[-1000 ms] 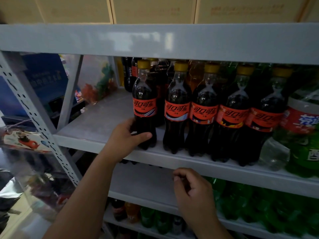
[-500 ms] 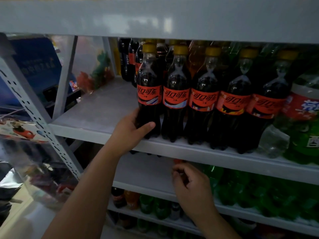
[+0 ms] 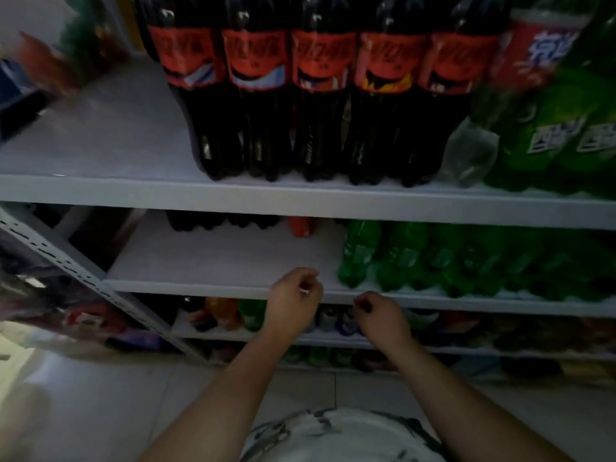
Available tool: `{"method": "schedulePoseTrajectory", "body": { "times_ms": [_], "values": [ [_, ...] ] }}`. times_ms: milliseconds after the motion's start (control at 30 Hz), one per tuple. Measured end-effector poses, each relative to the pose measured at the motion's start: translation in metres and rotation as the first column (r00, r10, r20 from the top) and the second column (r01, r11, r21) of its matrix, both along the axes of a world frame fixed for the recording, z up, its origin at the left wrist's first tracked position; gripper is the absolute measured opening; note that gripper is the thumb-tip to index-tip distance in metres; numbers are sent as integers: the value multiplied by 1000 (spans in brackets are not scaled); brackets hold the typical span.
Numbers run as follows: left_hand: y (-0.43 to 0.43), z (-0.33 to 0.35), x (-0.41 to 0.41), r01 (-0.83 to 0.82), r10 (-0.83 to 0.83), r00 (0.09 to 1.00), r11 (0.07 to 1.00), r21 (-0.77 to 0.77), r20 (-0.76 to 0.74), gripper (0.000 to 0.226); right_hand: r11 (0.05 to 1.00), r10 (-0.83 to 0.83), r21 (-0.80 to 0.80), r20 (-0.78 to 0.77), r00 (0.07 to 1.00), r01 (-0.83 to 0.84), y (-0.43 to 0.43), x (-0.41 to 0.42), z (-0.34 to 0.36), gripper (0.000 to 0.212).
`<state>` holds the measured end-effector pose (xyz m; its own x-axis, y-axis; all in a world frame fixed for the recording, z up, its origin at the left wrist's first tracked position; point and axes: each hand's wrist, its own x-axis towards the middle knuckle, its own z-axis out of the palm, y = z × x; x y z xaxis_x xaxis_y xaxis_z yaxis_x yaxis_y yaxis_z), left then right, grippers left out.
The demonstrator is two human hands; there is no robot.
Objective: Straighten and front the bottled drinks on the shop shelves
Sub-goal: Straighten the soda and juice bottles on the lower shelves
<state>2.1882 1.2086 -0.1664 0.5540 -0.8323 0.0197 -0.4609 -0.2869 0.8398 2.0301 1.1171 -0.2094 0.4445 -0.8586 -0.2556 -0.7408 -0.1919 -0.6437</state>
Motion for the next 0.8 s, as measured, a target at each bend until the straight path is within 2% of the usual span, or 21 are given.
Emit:
{"method": "schedulePoseTrajectory", "body": {
  "times_ms": [67, 133, 233, 300, 400, 500, 600, 733, 800],
  "values": [
    [-24, -7, -9, 70, -68, 996, 996, 50, -56, 46, 1000, -21, 5, -18, 1000, 21, -2, -10, -7, 12],
    [-50, -7, -20, 127, -119, 984, 990, 57, -130, 74, 998, -51, 22, 13, 999, 50, -2, -16, -11, 11],
    [-85, -8, -35, 104, -114, 970, 993, -60, -216, 98, 989, -121, 92, 92, 988, 113, -4, -25, -10, 9],
    [-100, -11, -42, 19, -41, 983, 992, -122, -180, 96, 986, -147, 100, 100, 984, 137, -8, -29, -8, 10],
    [-108, -16, -44, -45, 29, 994, 988, -147, -108, 84, 978, -208, 41, 85, 974, 205, -14, -35, -6, 23],
    [-109, -22, -40, 56, -71, 994, 984, -170, -86, 72, 935, -349, -26, 134, 928, 355, -22, -40, -6, 31],
    [-106, -27, -34, 157, -172, 980, 976, -148, -95, 68, 887, -421, -111, 202, 884, 448, -32, -40, -9, 49],
    [-101, -33, -30, 159, -176, 980, 973, -168, -94, 63, 830, -469, -216, 230, 853, 514, -37, -29, -11, 75],
    [-102, -37, -31, 132, -149, 983, 979, -156, -104, 70, 817, -453, -291, 210, 866, 498, -36, -25, -12, 81]
  ]
}}
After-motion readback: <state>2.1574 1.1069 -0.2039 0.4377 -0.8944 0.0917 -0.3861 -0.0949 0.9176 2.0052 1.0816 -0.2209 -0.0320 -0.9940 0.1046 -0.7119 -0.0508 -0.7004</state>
